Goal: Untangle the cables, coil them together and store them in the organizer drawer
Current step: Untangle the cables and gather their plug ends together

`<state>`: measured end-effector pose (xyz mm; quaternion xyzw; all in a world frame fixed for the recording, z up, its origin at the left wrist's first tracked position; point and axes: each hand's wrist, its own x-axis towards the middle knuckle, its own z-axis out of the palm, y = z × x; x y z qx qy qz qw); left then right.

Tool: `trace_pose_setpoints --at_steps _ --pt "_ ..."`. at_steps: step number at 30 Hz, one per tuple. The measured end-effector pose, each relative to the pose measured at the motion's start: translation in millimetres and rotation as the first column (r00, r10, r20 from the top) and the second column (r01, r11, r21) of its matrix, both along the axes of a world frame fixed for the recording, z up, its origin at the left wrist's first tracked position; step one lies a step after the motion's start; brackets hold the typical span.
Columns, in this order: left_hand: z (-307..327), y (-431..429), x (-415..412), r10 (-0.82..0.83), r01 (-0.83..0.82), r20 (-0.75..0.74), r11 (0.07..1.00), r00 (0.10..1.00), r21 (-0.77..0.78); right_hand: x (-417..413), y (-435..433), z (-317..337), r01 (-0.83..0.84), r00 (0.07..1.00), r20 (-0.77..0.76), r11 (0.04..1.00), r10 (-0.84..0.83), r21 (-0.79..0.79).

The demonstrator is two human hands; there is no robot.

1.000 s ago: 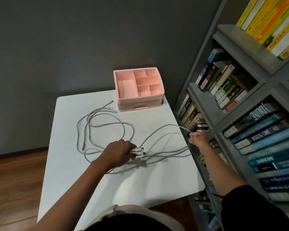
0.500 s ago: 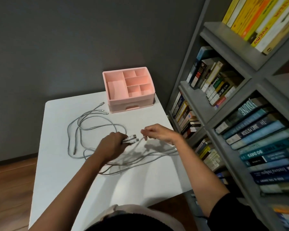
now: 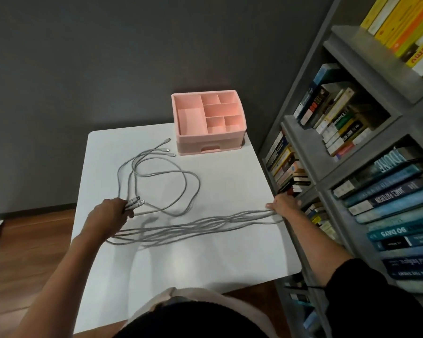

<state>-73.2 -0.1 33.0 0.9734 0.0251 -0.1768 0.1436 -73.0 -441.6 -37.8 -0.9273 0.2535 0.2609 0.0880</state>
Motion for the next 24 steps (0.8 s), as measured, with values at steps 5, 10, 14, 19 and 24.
trace_pose_setpoints --at_steps 5,10,14,19,24 --pt "-3.2 22.0 -7.2 0.069 -0.066 0.043 0.996 0.997 -0.064 -8.4 5.4 -10.5 0.012 0.999 0.037 0.998 -0.01 -0.062" --pt "-7.6 21.8 -15.2 0.097 -0.091 0.086 0.993 0.992 -0.075 -13.4 10.3 -15.2 -0.002 0.992 0.128 0.997 0.012 -0.076" --pt "-8.4 21.2 -15.2 0.115 -0.105 0.104 0.99 0.988 -0.092 -18.1 14.2 -14.6 0.034 0.972 0.232 0.999 -0.029 -0.015" --pt "-5.6 16.6 -14.9 0.14 -0.126 0.113 0.985 0.984 -0.121 -12.6 37.0 -14.0 -0.015 0.958 0.286 0.998 -0.001 0.054" --pt "-2.6 17.3 -14.0 0.186 -0.164 0.097 0.967 0.978 -0.195 3.1 87.0 -13.8 -0.168 0.941 0.324 0.964 0.094 0.206"
